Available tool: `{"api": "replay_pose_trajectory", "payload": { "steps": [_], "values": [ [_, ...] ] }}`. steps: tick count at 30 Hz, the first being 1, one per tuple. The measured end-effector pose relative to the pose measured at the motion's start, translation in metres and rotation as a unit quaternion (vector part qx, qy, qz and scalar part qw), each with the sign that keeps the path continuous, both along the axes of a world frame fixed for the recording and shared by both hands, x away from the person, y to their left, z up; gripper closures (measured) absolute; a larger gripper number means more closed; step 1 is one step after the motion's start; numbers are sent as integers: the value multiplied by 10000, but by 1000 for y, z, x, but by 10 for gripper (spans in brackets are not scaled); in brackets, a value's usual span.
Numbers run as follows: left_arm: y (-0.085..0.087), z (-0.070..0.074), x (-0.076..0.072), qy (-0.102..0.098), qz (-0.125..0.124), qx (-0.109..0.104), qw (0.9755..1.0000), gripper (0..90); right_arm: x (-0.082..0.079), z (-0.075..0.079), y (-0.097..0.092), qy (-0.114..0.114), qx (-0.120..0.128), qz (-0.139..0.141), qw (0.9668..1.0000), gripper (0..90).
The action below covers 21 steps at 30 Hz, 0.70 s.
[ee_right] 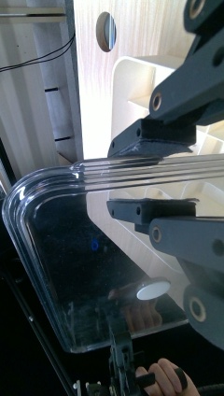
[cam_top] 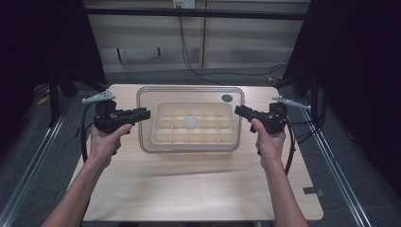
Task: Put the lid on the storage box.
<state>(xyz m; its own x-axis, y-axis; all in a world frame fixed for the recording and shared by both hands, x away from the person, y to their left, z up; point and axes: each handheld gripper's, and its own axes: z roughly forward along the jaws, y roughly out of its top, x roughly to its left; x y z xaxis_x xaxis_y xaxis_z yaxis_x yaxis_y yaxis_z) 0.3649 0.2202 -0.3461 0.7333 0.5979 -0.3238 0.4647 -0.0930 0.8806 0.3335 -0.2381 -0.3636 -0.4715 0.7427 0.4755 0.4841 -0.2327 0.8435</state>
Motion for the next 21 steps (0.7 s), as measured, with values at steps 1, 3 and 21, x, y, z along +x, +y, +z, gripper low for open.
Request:
{"api": "replay_pose_trajectory", "payload": {
  "steps": [1, 3, 21],
  "values": [
    [-1, 0, 2, 15, -7, 62, 10000, 695, 1, -1, -1, 6, -6, -13, 10000, 704],
    [-4, 1, 7, 7, 30, 103, 9999, 693, 5, -3, -2, 48, 26, -65, 10000, 703],
    [-9, -15, 29, 180, 181, 183, 9995, 670, 29, -5, -4, 278, 28, -170, 9995, 698]
  ]
}}
